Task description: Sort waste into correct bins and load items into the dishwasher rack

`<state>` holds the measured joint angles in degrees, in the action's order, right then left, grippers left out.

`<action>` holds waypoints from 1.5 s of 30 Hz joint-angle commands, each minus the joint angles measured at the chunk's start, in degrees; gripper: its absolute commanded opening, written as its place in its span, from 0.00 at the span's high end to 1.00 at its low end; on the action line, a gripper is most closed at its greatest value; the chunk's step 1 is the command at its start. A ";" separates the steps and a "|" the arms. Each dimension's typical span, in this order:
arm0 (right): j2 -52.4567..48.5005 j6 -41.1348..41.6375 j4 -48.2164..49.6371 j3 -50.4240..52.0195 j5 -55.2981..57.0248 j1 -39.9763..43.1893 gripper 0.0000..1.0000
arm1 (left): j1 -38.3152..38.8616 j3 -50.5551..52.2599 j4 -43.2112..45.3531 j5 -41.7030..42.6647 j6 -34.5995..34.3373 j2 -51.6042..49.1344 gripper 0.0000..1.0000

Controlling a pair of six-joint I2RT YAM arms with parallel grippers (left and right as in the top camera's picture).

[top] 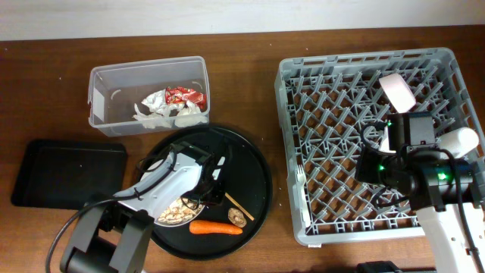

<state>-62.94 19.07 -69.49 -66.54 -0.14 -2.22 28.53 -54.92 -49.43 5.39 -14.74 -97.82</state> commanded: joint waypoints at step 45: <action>0.17 -0.35 -0.59 -0.87 -0.74 0.42 0.89 | 0.20 -11.06 -16.92 -14.29 -0.17 0.79 0.99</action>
<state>-62.94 19.07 -70.08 -66.54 -0.36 -2.22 29.12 -63.46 -64.99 -7.16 -14.72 -96.51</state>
